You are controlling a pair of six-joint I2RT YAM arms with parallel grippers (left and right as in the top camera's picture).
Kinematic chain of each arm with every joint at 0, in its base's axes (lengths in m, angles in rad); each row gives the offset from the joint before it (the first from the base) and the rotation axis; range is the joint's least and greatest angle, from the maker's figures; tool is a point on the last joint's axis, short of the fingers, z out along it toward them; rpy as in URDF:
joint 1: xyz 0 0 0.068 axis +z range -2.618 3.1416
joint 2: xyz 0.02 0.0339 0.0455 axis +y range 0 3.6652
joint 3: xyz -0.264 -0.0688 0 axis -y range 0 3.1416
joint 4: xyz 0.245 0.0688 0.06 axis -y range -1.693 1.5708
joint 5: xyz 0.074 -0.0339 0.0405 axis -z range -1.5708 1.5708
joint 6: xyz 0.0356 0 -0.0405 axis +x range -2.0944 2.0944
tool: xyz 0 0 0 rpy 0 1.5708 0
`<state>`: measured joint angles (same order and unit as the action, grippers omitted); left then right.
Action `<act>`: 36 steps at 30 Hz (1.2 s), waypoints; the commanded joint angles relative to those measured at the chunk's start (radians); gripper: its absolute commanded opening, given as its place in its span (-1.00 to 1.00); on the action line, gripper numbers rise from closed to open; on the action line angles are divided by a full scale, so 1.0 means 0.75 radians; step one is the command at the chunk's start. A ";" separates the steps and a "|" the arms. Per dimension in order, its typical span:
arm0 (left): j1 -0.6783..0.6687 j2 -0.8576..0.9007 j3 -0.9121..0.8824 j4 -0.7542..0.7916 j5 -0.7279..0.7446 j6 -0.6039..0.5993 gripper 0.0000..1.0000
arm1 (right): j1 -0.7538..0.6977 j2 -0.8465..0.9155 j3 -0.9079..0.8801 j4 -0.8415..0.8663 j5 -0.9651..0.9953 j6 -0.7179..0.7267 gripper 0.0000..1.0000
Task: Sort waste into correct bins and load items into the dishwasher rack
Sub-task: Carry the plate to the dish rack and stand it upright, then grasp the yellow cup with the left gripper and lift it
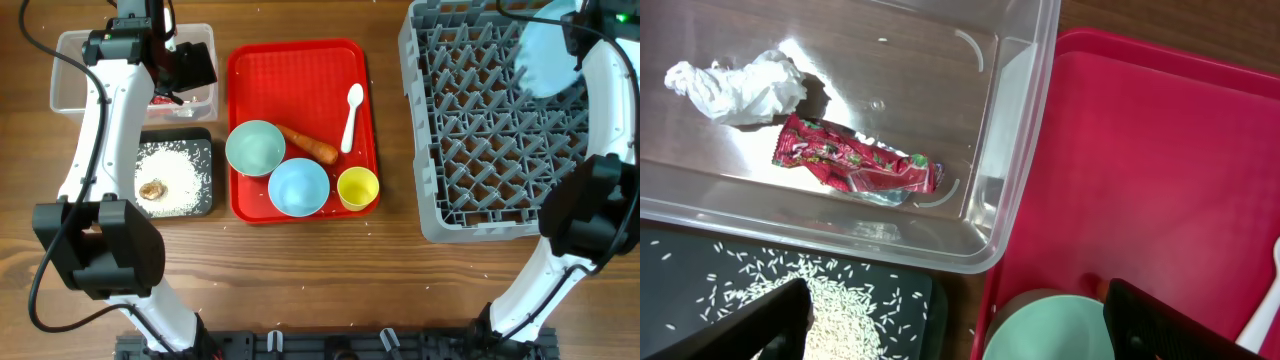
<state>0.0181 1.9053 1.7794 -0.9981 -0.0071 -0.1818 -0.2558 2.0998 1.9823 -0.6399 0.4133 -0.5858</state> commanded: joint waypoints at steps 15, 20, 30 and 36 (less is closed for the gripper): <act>-0.145 -0.032 0.004 -0.093 0.399 0.392 0.83 | 0.014 -0.552 0.012 -0.392 -1.203 0.615 0.99; -0.531 0.036 0.001 -0.153 0.414 0.444 0.75 | 0.013 -0.514 0.009 -0.525 -0.945 0.616 0.99; -0.816 0.286 0.001 -0.186 0.277 0.511 0.68 | 0.010 -0.509 0.008 -0.542 -0.909 0.620 0.99; -0.820 0.326 -0.057 -0.132 0.276 0.513 -0.03 | 0.010 -0.505 0.008 -0.560 -0.910 0.645 0.99</act>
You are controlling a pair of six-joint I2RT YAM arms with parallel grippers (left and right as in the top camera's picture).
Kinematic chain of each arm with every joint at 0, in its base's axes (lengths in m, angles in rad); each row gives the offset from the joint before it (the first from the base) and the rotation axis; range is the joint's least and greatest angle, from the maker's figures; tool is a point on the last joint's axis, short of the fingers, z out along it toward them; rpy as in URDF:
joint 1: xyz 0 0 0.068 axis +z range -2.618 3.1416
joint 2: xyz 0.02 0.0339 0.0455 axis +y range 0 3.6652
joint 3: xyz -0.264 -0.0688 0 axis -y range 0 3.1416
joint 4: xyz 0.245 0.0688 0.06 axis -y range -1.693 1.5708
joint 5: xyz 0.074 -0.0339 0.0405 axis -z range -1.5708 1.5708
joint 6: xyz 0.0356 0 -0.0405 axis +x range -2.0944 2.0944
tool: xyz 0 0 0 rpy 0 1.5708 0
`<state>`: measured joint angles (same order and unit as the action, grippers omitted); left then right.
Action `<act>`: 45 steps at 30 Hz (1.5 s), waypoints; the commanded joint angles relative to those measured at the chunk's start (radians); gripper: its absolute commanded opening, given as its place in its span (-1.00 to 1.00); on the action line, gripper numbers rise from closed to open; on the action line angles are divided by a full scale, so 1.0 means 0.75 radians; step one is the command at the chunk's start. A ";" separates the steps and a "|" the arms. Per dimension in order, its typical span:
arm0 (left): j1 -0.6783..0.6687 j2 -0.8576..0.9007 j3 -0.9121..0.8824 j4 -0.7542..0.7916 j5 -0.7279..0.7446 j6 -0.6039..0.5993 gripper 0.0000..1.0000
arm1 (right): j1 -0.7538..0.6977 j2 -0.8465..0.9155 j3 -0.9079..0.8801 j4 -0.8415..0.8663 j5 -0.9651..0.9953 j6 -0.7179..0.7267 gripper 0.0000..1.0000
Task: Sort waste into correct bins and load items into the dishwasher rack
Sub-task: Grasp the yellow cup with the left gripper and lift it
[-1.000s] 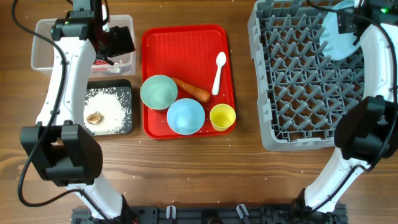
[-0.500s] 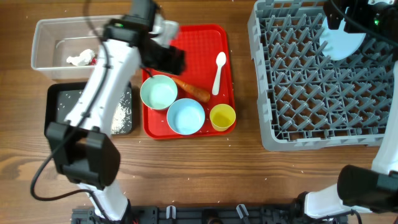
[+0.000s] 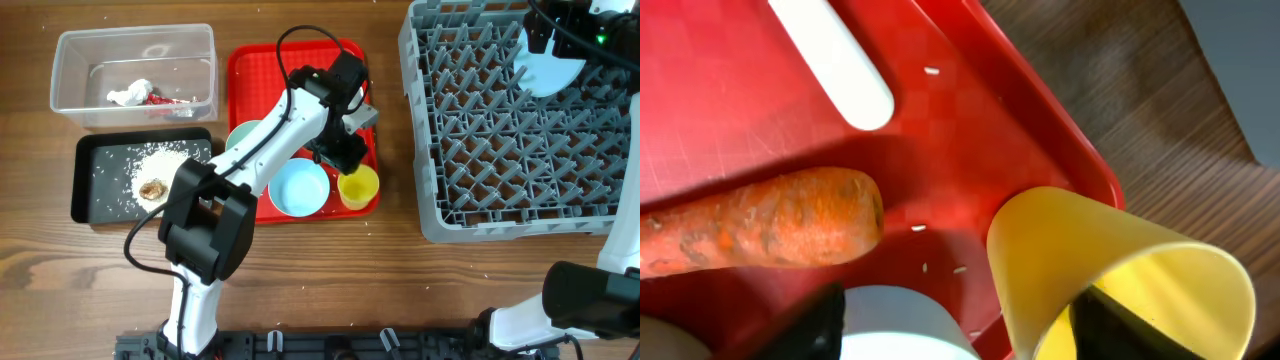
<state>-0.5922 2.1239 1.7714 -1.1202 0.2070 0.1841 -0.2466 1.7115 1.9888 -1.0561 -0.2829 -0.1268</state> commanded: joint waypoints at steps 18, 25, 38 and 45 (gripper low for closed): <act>0.385 -0.106 0.130 0.046 0.963 -0.128 -0.92 | -0.001 0.025 -0.001 -0.058 -0.459 0.036 0.99; 0.720 -0.109 0.129 0.267 1.783 -0.126 -0.92 | 0.187 0.182 -0.002 -0.037 -1.061 -0.118 0.89; 0.741 -0.111 0.130 0.323 1.825 -0.116 -0.92 | 0.611 0.459 -0.002 0.311 -1.694 -0.215 0.79; 0.740 -0.111 0.130 0.323 1.826 -0.116 -0.92 | 0.723 0.481 -0.002 0.315 -1.569 -0.211 0.64</act>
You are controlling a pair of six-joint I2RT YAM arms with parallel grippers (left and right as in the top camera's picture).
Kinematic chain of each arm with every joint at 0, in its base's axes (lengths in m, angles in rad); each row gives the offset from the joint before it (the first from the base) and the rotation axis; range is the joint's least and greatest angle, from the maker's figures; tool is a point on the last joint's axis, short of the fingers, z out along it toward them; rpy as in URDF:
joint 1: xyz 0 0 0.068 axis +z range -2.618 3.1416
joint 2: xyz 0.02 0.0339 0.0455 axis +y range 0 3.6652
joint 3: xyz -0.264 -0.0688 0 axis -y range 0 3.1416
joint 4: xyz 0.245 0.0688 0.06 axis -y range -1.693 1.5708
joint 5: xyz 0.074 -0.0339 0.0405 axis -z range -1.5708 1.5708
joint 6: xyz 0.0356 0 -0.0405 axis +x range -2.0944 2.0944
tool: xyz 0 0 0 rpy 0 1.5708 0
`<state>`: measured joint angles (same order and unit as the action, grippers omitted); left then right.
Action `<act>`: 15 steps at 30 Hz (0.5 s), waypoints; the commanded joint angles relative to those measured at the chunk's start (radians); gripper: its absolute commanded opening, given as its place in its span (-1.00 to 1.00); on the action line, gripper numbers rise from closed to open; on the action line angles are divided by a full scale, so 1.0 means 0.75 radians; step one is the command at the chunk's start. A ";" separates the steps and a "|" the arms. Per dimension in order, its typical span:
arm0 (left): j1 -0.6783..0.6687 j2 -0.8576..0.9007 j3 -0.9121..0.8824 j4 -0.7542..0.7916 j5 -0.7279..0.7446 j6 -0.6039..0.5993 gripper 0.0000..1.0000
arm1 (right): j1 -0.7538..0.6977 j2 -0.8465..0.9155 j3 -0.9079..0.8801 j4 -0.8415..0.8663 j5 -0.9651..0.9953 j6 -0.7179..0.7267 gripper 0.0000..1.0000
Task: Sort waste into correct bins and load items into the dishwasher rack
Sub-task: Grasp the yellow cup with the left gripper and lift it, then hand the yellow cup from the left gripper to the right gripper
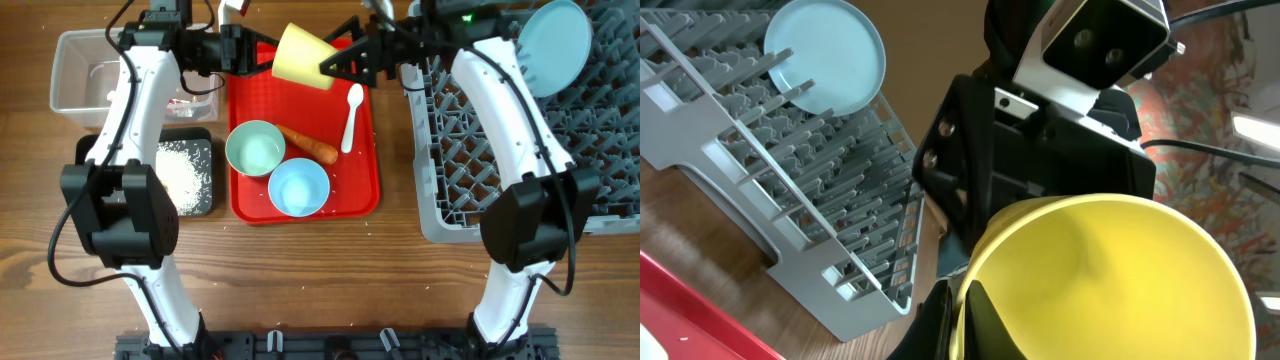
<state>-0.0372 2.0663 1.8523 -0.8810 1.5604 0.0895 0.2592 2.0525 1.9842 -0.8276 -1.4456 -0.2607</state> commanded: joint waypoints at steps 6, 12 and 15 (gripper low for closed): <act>0.000 -0.034 0.022 0.004 0.021 0.010 -0.92 | 0.071 0.026 0.004 0.017 0.053 -0.031 0.43; 0.000 -0.034 0.022 0.003 0.021 0.009 -0.92 | 0.071 0.026 0.005 0.067 0.053 0.022 0.20; 0.000 -0.034 0.022 0.003 0.021 0.009 -0.92 | 0.070 0.026 0.005 0.146 0.053 0.086 0.15</act>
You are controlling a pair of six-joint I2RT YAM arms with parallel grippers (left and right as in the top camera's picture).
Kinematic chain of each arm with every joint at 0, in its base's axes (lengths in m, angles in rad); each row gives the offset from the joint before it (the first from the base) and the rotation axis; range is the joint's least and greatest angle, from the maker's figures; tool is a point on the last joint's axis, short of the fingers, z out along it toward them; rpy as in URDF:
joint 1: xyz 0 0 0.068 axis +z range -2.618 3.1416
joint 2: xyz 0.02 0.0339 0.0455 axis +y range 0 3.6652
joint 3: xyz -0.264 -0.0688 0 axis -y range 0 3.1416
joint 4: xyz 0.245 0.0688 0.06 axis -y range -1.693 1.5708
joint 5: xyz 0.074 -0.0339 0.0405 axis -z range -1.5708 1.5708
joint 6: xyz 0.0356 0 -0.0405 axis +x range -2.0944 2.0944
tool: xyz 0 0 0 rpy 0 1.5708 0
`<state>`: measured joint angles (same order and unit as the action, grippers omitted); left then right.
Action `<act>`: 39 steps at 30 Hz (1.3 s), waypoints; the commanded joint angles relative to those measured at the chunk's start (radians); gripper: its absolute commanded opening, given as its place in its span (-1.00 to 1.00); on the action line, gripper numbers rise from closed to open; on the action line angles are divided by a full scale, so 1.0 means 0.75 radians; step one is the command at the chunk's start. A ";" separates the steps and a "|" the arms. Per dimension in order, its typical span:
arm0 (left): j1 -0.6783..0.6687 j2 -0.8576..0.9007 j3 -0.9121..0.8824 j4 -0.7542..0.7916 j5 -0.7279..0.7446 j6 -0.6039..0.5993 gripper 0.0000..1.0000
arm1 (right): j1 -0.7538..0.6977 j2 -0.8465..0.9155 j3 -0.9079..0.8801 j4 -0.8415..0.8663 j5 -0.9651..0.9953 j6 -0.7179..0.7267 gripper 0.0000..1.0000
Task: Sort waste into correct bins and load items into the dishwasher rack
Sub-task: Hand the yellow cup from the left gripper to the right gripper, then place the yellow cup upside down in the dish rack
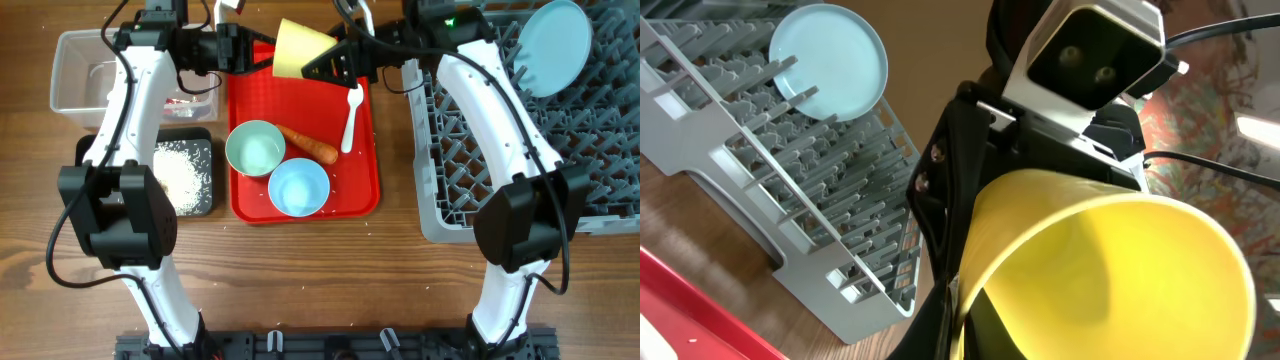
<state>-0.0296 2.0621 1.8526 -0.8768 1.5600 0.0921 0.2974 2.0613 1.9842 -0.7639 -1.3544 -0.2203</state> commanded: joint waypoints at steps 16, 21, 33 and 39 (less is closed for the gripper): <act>-0.010 -0.028 0.021 -0.003 0.022 0.006 -0.92 | -0.047 0.015 0.005 0.214 -0.069 0.122 0.59; -0.010 -0.028 0.021 -0.002 0.022 0.006 -0.92 | -0.057 0.015 0.005 0.215 -0.070 0.124 0.20; -0.010 -0.028 0.021 -0.003 0.019 0.006 -0.55 | -0.170 -0.005 0.005 0.193 -0.063 0.193 -0.33; -0.010 -0.028 0.021 -0.003 -0.065 0.006 -0.58 | -0.385 -0.110 0.005 -0.251 0.414 0.077 -0.42</act>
<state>-0.0353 2.0609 1.8526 -0.8814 1.5497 0.0914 0.0616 2.0590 1.9858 -0.8272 -1.2926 -0.0929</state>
